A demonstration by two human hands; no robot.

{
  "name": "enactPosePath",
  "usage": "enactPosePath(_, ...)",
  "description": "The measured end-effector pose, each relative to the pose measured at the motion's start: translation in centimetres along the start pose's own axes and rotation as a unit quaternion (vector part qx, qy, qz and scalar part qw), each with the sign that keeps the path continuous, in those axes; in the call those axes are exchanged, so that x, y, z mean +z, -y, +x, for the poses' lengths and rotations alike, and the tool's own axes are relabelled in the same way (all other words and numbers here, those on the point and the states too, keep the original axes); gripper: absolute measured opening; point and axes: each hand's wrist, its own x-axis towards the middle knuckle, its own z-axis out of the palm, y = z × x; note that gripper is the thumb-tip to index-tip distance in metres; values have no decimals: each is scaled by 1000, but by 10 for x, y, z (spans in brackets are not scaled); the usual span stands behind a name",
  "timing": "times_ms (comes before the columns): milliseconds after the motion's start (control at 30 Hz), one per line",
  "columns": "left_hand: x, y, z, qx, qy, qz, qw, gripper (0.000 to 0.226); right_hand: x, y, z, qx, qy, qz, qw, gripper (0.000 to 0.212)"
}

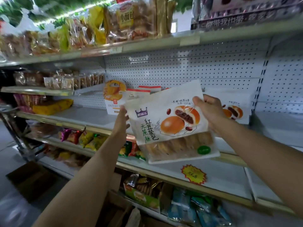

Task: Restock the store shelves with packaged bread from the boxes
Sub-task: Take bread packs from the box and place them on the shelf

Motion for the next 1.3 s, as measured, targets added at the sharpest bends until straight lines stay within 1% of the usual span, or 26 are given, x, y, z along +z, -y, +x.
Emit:
enactPosePath(33,-4,11,3,-40,-12,-35,999,71,-2,6,2,-3,-14,3,1000,18)
enactPosePath(67,-8,23,5,-77,-23,-59,995,76,-4,11,4,-3,-28,7,1000,18)
enactPosePath(133,-7,44,7,-147,-16,-68,987,82,-7,23,7,-1,-50,17,999,18)
enactPosePath(167,-3,49,6,-160,6,-76,984,83,-8,27,9,1,-61,27,998,16)
enactPosePath(200,3,51,3,-159,33,-104,981,78,-9,31,12,7,-71,44,996,14)
enactPosePath(233,8,52,3,-155,61,-131,977,70,-8,34,15,16,-83,63,994,20)
enactPosePath(267,15,50,3,-152,88,-156,972,65,-8,37,17,25,-88,78,993,29)
enactPosePath(333,21,45,10,-143,147,-204,957,73,-7,39,23,41,-102,85,990,43)
enactPosePath(367,21,45,17,-158,175,-241,941,76,-6,40,24,52,-112,89,988,47)
enactPosePath(400,20,47,22,-166,182,-252,936,77,-5,38,27,63,-121,91,986,51)
enactPosePath(433,18,51,26,-160,182,-233,942,75,-5,37,27,75,-128,89,985,52)
enactPosePath(500,17,54,31,-94,190,-140,967,63,-3,33,28,92,-140,78,983,50)
enactPosePath(567,15,58,37,-88,189,-134,969,52,0,28,31,101,-157,60,981,45)
enactPosePath(600,15,59,40,-96,193,-142,966,55,2,27,31,102,-165,48,980,42)
enactPosePath(633,14,60,43,-105,196,-145,964,63,5,25,31,104,-171,34,979,37)
enactPosePath(700,15,65,49,-117,198,-147,962,75,10,22,34,107,-181,15,978,23)
enactPosePath(767,13,73,58,-128,207,-156,957,77,14,18,39,103,-192,-2,976,12)
enactPosePath(867,11,88,71,-140,220,-149,954,80,19,12,49,91,-206,-22,974,15)
enactPosePath(1000,17,95,84,-141,231,-145,952,81,16,5,63,96,-220,-53,969,12)
enactPosePath(1200,51,110,96,-138,246,-132,950,84,-8,-11,87,113,-239,-78,961,33)
enactPosePath(1267,68,115,98,-134,250,-120,951,90,-20,-21,99,118,-228,-83,963,35)
enactPosePath(1300,77,119,100,-128,257,-106,952,91,-27,-26,104,119,-222,-90,964,34)
